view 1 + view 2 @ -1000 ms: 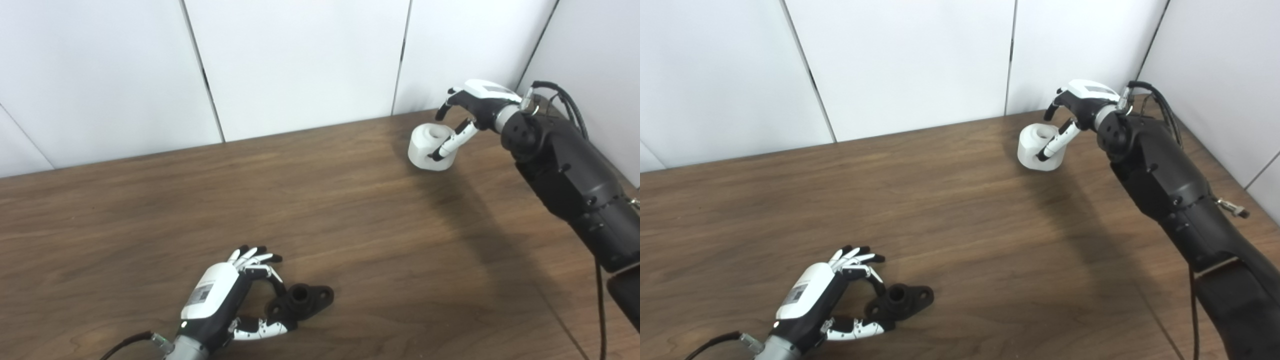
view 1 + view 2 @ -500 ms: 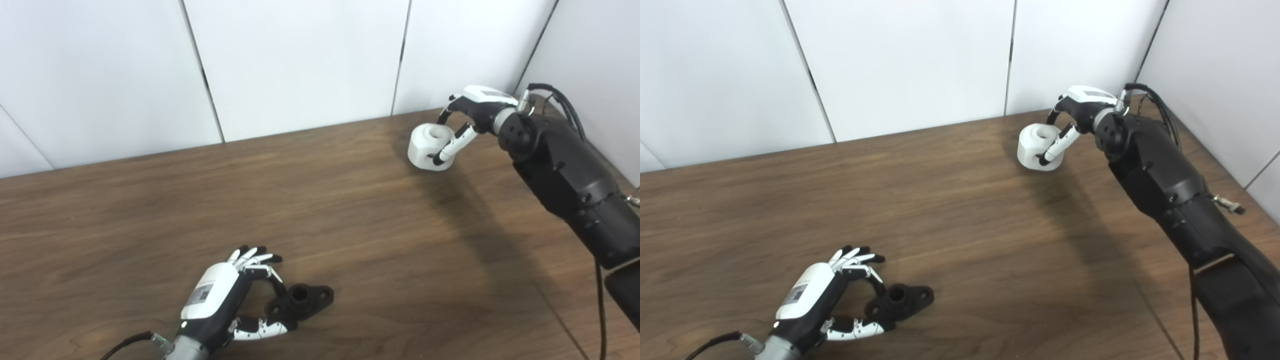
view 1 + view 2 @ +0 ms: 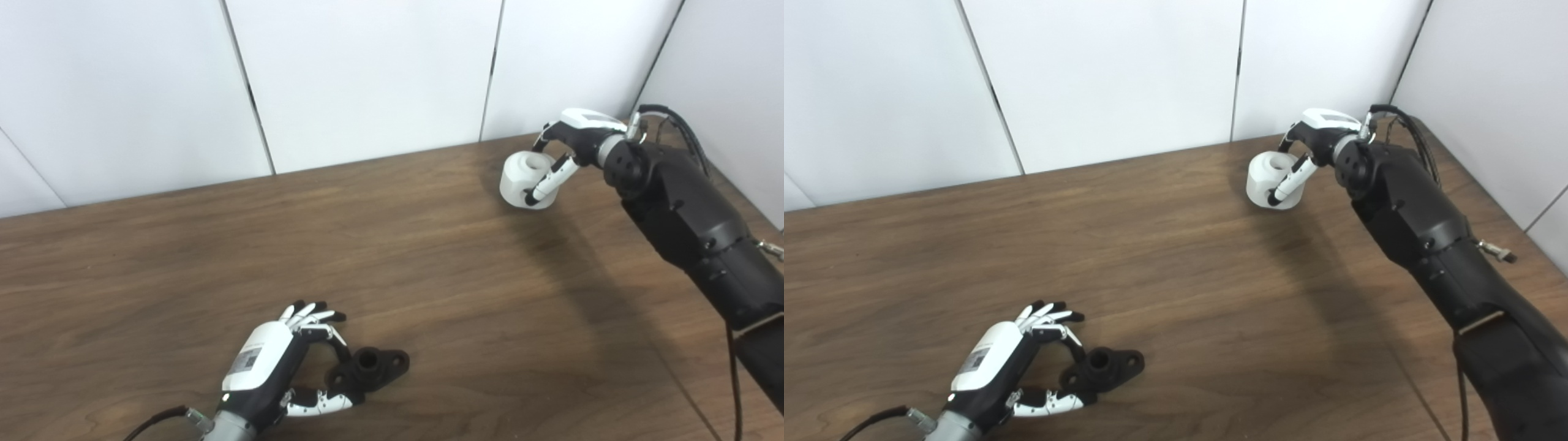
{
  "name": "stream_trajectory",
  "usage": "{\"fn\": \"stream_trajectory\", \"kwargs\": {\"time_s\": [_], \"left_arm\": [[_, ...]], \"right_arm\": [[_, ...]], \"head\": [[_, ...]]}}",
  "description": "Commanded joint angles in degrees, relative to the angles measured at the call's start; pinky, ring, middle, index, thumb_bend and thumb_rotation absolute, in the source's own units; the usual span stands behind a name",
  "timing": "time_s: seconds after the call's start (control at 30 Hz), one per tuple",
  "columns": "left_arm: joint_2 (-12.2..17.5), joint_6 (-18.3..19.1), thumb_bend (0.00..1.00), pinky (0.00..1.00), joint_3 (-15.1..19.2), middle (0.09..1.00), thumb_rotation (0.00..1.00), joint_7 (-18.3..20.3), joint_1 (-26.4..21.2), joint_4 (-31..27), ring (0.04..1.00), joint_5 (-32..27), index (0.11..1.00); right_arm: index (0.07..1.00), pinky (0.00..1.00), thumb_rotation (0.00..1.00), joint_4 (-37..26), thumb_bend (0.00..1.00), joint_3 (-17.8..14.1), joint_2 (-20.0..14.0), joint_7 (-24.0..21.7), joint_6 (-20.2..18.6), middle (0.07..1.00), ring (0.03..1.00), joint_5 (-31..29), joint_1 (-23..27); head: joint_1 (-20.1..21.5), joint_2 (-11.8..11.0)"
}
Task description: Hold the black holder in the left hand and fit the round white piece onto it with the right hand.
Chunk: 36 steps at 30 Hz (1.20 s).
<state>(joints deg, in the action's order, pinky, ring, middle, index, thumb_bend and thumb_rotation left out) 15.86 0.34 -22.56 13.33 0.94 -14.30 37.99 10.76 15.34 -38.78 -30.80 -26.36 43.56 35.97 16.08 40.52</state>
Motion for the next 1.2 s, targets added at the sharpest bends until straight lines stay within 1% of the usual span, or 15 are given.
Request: {"fn": "stream_trajectory", "kwargs": {"time_s": [0.0,0.2,0.4,0.57,0.67,0.7,0.73,0.77,0.83,0.93,1.17], "left_arm": [[-0.1,0.3,0.51,1.0,-1.6,0.824,0.06,2.0,0.6,0.2,0.921,0.8,0.488],[-0.2,0.7,0.51,1.0,-1.9,0.827,0.06,2.4,0.4,0.2,0.923,1.2,0.488],[-0.4,1.0,0.51,1.0,-2.0,0.828,0.06,2.5,0.4,-0.2,0.925,1.2,0.488],[-0.4,1.4,0.51,1.0,-2.2,0.829,0.06,2.7,0.3,-0.5,0.927,1.2,0.488],[-0.3,1.3,0.51,1.0,-2.3,0.83,0.06,2.5,0.3,-0.3,0.928,1.2,0.488],[-0.3,1.3,0.51,0.99,-2.4,0.829,0.06,2.4,0.3,-0.3,0.927,1.3,0.488],[-0.3,1.2,0.51,0.99,-2.4,0.828,0.06,2.3,0.3,-0.3,0.926,1.4,0.488],[-0.3,1.3,0.51,0.99,-2.4,0.827,0.06,2.3,0.3,-0.3,0.925,1.4,0.488],[-0.3,1.6,0.51,0.99,-2.4,0.828,0.06,2.5,0.3,-0.5,0.925,1.5,0.488],[-0.2,1.3,0.51,0.99,-2.5,0.829,0.06,2.5,0.2,-0.2,0.927,1.2,0.488],[-0.4,1.6,0.51,0.99,-2.6,0.827,0.06,2.5,0.2,-0.5,0.925,1.5,0.488]], "right_arm": [[0.679,0.9,0.35,-0.4,0.99,-0.3,-1.4,2.1,1.0,0.943,1.0,1.0,3.3],[0.651,0.89,0.34,0.3,0.97,0.1,-1.4,3.4,1.9,0.927,1.0,0.9,3.6],[0.628,0.89,0.32,0.9,0.96,-0.3,-1.3,4.9,3.1,0.913,0.992,0.4,3.6],[0.6,0.88,0.29,1.1,0.95,-0.7,-1.3,5.9,3.5,0.898,0.982,-0.1,3.5],[0.57,0.87,0.26,0.8,0.92,-1.5,-1.1,7.2,4.1,0.874,0.968,-0.8,2.9],[0.53,0.87,0.2,0.7,0.73,-2.1,-0.9,8.3,4.7,0.858,0.956,-1.3,2.5],[0.508,0.86,0.17,0.7,0.63,-2.5,-0.8,9.0,5.2,0.842,0.943,-1.7,2.3],[0.495,0.86,0.16,0.7,0.57,-2.9,-0.6,10.2,5.8,0.832,0.934,-1.9,1.9],[0.487,0.84,0.14,0.7,0.53,-3.1,-0.5,11.7,6.3,0.802,0.91,-1.8,1.6],[0.485,0.84,0.14,0.7,0.53,-3.3,-0.5,13.3,7.0,0.791,0.905,-2.0,1.1],[0.484,0.85,0.13,0.3,0.52,-3.1,-0.7,13.8,7.2,0.787,0.908,-2.0,0.7]], "head": [[-0.1,0.0],[-0.4,0.0],[-0.5,0.1],[-0.6,0.2],[-0.9,0.4],[-0.9,0.4],[-0.9,0.4],[-0.9,0.4],[-1.0,0.4],[-1.0,0.4],[-1.3,0.6]]}}
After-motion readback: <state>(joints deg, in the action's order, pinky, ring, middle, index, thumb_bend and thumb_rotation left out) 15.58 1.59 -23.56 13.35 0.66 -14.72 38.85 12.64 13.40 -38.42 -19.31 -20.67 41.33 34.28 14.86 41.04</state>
